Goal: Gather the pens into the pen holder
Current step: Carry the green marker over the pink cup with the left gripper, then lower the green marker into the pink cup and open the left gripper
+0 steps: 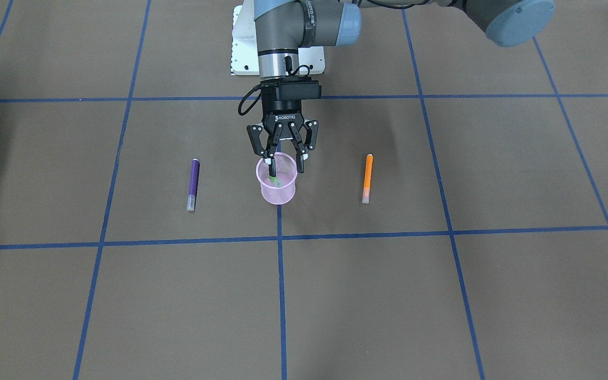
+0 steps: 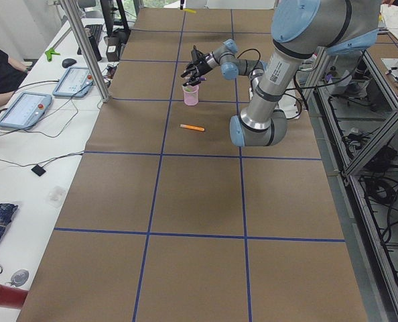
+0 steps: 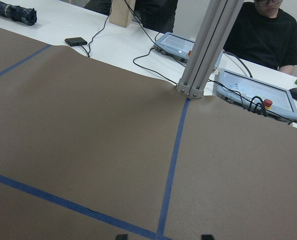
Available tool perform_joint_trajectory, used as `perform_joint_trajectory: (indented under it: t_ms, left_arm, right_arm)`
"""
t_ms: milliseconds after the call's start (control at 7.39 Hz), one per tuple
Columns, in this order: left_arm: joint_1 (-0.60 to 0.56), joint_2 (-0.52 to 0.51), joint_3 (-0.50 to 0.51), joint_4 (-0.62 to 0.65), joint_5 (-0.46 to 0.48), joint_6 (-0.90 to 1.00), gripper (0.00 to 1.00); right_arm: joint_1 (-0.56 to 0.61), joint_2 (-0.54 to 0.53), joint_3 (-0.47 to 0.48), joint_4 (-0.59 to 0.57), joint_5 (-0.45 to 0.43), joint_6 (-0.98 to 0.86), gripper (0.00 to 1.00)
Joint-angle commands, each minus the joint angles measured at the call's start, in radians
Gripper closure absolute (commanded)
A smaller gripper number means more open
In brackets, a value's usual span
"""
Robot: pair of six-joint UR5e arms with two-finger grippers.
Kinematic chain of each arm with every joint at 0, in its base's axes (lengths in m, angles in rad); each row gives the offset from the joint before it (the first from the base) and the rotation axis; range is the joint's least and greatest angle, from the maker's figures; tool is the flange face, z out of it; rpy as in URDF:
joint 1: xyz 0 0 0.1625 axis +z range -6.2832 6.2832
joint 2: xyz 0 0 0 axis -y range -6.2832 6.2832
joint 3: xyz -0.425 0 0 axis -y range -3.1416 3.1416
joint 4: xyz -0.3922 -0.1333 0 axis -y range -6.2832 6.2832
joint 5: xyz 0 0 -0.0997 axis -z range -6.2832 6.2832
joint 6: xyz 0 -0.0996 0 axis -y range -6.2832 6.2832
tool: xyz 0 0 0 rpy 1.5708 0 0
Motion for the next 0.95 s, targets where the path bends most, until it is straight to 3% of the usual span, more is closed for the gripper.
perform_joint_trajectory:
  t_ms: [0, 135, 406, 812]
  left_arm:
    - [0.000, 0.040, -0.150, 0.020, -0.069, 0.076, 0.08]
    - [-0.023, 0.068, -0.218, 0.025, -0.145, 0.117, 0.15]
    - [-0.105, 0.100, -0.223, 0.025, -0.308, 0.246, 0.12]
    - [-0.193, 0.151, -0.216, 0.076, -0.497, 0.425, 0.19]
  right_arm:
    - [0.000, 0.009, 0.071, -0.083, 0.001, 0.007, 1.00]
    - [0.000, 0.011, 0.079, -0.083, 0.001, 0.018, 1.00]
    - [-0.003, 0.046, 0.079, -0.083, 0.001, 0.062, 1.00]
    - [-0.035, 0.081, 0.102, -0.083, 0.001, 0.122, 1.00]
